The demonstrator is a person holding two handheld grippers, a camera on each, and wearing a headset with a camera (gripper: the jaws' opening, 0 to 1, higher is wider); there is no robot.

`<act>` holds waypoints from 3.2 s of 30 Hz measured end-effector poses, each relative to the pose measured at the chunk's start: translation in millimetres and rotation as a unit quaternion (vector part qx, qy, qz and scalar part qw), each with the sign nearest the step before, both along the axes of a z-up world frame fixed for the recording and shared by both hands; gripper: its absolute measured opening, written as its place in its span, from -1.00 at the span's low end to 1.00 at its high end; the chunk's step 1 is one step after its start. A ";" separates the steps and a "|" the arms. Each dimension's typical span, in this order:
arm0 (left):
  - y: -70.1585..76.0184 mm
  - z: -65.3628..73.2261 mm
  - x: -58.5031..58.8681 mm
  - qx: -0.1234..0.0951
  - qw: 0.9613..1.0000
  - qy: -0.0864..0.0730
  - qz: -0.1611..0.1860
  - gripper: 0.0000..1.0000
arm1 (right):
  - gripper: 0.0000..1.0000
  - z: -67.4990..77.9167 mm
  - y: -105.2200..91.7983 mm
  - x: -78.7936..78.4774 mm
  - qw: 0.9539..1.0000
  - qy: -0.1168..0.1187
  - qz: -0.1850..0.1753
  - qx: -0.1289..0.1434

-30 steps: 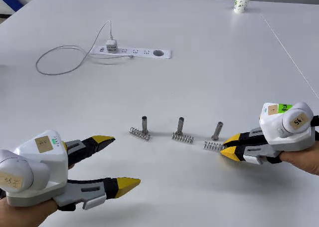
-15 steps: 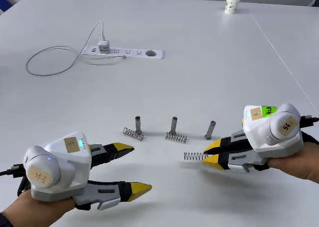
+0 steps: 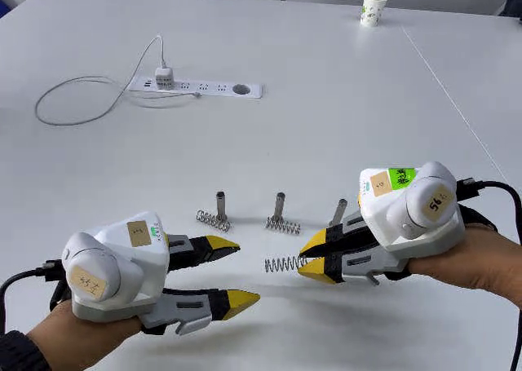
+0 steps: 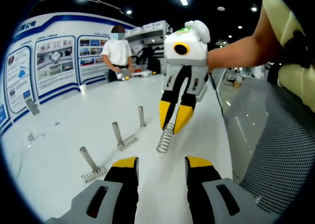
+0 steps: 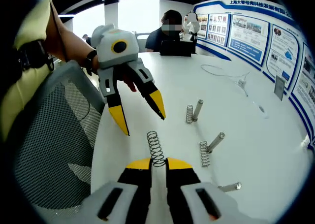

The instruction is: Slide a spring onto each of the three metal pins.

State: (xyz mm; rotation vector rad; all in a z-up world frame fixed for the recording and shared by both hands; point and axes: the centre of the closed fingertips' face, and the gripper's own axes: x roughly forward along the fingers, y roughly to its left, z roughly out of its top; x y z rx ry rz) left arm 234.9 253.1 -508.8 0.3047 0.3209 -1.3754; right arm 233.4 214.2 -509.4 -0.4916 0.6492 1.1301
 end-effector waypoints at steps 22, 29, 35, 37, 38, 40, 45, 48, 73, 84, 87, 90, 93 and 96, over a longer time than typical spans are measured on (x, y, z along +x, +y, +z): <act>-13.0 -2.3 -5.8 0.020 0.999 -0.040 -0.025 -0.76 | -0.77 14.0 17.9 -9.0 0.999 -0.005 0.025 -0.020; -12.7 -2.3 -6.7 0.022 0.999 -0.040 -0.027 -0.77 | -0.77 24.3 24.8 -10.3 0.999 -0.012 0.031 -0.014; -13.1 -1.1 -8.4 0.020 0.999 -0.041 -0.030 -0.77 | -0.77 34.1 34.4 -10.4 0.999 -0.025 0.038 -0.004; -13.2 -0.3 -8.9 0.019 0.998 -0.042 -0.030 -0.78 | -0.77 36.8 37.9 -10.1 0.999 -0.029 0.041 -0.002; -13.3 0.2 -8.8 0.019 0.998 -0.043 -0.030 -0.78 | -0.77 37.9 39.8 -9.6 0.999 -0.030 0.041 0.001; -13.4 0.9 -8.8 0.018 0.998 -0.043 -0.030 -0.78 | -0.77 40.1 42.8 -9.3 0.999 -0.033 0.043 0.006; -15.0 2.9 -9.1 0.014 0.998 -0.046 -0.032 -0.78 | -0.77 45.3 51.4 -8.7 0.998 -0.039 0.045 0.019; -15.5 3.5 -8.5 0.013 0.998 -0.047 -0.032 -0.78 | -0.77 46.2 54.5 -8.1 0.998 -0.041 0.045 0.024; -7.8 6.5 -0.6 -0.005 0.999 -0.033 -0.009 -0.53 | -0.77 59.8 34.9 8.0 0.997 -0.060 -0.002 0.046; 13.1 7.4 13.1 -0.015 0.999 -0.017 0.035 -0.31 | -0.77 69.1 -2.6 25.2 0.995 -0.074 -0.051 0.040; 19.8 8.1 18.1 -0.020 0.998 -0.014 0.050 -0.25 | -0.77 72.6 -12.9 29.6 0.994 -0.079 -0.065 0.039; 26.4 8.5 23.1 -0.023 0.998 -0.009 0.066 -0.17 | -0.77 76.7 -22.6 33.9 0.993 -0.083 -0.080 0.040; 33.3 9.1 27.1 -0.025 0.997 -0.009 0.079 -0.13 | -0.77 81.3 -33.7 39.2 0.990 -0.089 -0.097 0.040; 39.6 9.0 29.6 -0.026 0.996 -0.008 0.090 -0.07 | -0.77 86.2 -44.6 45.4 0.988 -0.095 -0.114 0.041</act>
